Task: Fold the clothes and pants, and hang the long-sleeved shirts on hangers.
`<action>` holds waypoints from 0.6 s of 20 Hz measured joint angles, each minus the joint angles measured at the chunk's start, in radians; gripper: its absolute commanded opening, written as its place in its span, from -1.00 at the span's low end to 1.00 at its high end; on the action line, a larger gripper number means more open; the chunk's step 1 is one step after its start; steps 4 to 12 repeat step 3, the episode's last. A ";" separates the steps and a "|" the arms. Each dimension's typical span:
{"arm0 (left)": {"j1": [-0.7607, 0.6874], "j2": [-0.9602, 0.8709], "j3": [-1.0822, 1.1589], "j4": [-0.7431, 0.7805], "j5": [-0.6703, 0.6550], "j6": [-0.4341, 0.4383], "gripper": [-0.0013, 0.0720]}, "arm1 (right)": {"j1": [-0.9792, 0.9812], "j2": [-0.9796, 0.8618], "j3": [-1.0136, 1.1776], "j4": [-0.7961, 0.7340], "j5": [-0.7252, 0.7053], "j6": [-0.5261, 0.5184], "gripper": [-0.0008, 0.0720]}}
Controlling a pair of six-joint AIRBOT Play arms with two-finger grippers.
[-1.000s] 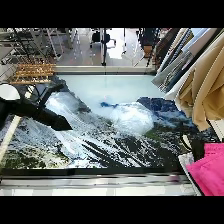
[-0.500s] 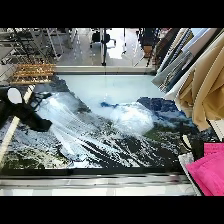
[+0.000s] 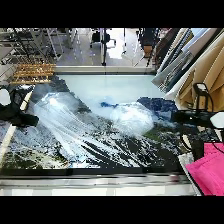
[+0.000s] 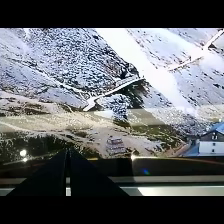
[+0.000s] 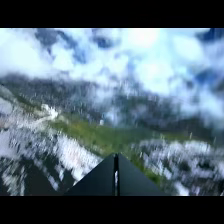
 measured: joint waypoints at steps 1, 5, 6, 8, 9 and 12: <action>0.000 0.001 0.000 0.005 0.002 -0.001 -0.93 | 0.029 0.000 -0.002 -0.021 -0.053 -0.001 -0.94; 0.000 0.002 0.000 0.010 0.004 -0.004 -0.93 | 0.067 0.000 -0.004 -0.052 -0.152 -0.002 -0.94; 0.000 0.002 0.000 0.010 0.004 -0.004 -0.93 | 0.067 0.000 -0.004 -0.052 -0.152 -0.002 -0.94; 0.000 0.002 0.000 0.010 0.004 -0.004 -0.93 | 0.067 0.000 -0.004 -0.052 -0.152 -0.002 -0.94; 0.000 0.002 0.000 0.010 0.004 -0.004 -0.93 | 0.067 0.000 -0.004 -0.052 -0.152 -0.002 -0.94; 0.000 0.002 0.000 0.010 0.004 -0.004 -0.93 | 0.067 0.000 -0.004 -0.052 -0.152 -0.002 -0.94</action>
